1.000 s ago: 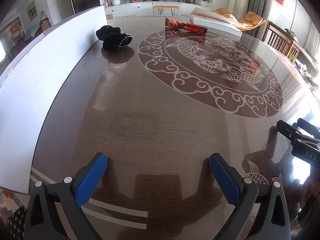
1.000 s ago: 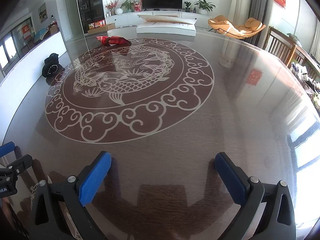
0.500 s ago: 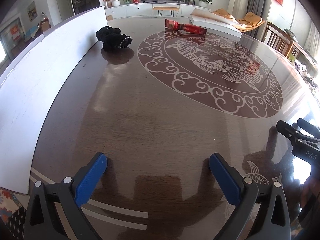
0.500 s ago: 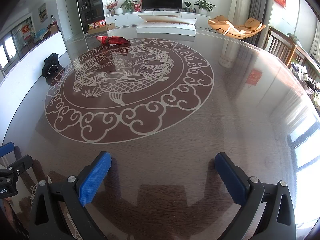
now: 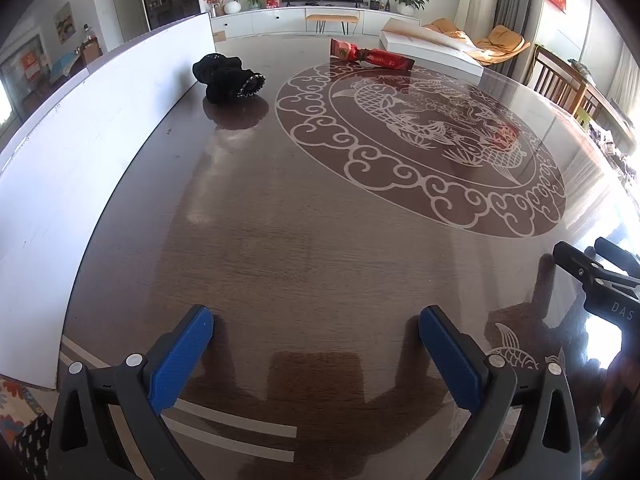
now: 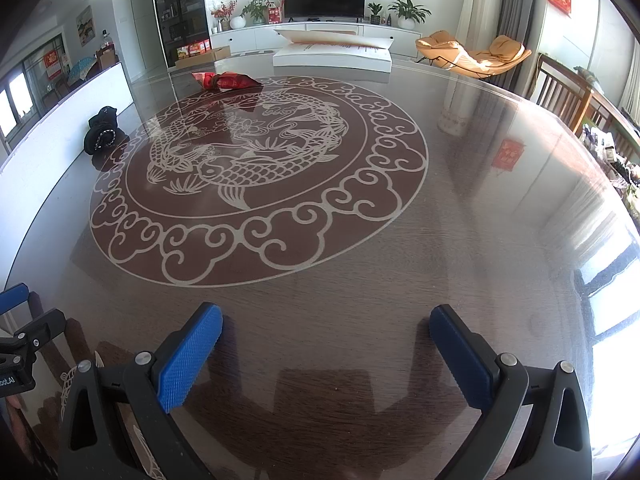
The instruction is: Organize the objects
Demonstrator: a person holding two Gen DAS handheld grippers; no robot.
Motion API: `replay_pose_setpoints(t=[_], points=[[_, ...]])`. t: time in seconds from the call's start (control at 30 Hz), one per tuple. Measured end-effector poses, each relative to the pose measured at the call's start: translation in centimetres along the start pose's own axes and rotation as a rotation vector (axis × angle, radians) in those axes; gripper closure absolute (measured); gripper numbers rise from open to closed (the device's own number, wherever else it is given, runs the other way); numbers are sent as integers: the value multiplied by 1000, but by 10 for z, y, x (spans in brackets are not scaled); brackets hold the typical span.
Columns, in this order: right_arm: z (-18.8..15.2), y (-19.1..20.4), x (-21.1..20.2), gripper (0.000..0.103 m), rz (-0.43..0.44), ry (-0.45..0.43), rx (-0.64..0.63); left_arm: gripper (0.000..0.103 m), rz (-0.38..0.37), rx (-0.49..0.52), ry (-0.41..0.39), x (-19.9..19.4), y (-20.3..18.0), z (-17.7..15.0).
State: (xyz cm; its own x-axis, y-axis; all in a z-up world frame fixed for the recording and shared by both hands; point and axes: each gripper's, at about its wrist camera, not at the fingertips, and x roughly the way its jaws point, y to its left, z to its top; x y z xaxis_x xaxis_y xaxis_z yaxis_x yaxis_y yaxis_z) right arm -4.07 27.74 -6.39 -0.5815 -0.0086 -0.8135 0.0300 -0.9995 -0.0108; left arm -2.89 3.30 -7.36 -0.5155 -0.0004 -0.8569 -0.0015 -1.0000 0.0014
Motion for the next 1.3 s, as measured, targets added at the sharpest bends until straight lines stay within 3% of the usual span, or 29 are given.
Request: replay_pose_setpoints(t=[0.23,0.9,1.07,1.1,1.13,1.17,1.2,1.3], points=[[0,0,0,0,0,0,0,0,12,-15,13,20,8,34],[0,0,0,0,0,0,0,0,132,-216,22,129,67,218],[0,0,0,0,0,0,0,0,116,-195,55,143,79,243],[0,0,-1,0,0,0,0,4,110,-167,34,141,79,241],[0,0,-1,0,0,0,0,29,106,-142,-15,135,79,236],[0,0,0,0,0,0,0,43,108,-127,-52,128,79,230],[0,0,0,0,0,0,0,66,101,-112,-67,121,79,223],[0,0,-1,0,0,0,0,71,63,-78,-66,102,77,194]])
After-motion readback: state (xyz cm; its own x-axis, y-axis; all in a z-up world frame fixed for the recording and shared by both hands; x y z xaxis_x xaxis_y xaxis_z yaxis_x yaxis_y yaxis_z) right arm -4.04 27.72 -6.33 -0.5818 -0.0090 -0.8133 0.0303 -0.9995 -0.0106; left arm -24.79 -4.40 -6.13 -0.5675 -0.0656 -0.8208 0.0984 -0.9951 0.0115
